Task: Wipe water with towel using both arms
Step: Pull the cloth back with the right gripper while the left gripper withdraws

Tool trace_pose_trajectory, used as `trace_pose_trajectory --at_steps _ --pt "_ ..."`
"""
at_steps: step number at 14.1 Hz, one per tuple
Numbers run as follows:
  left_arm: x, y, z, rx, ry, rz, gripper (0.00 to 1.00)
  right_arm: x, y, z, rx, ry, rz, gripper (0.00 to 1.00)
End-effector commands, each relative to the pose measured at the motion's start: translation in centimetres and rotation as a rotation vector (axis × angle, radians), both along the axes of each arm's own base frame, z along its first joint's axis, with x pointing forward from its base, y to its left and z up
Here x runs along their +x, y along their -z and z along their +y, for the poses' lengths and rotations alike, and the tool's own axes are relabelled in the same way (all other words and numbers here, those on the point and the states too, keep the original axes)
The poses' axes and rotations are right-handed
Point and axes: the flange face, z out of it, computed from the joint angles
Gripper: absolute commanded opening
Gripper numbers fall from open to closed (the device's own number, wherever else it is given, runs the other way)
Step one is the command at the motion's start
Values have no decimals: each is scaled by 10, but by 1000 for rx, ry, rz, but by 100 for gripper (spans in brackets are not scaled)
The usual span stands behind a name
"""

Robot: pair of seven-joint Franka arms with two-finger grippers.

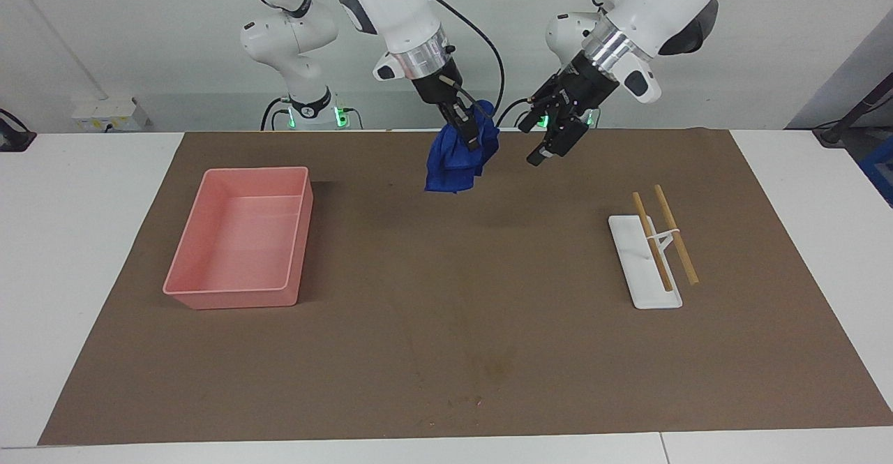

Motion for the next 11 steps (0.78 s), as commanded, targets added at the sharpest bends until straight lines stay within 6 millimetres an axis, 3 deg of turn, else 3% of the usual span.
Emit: trace_pose_trajectory --at_steps 1,4,7,9,11 --pt "13 3 38 75 123 -133 100 -38 29 -8 -44 -112 -49 0" --pt "17 14 62 281 332 -261 100 -55 70 3 -77 -236 -84 0" --pt "21 18 102 399 585 -343 100 -74 146 43 -96 -303 -98 0" --pt "18 25 113 503 815 -363 100 -83 183 46 -124 -384 -127 0" --pt "13 28 125 571 1036 -352 100 -88 199 36 -165 -551 -168 0"
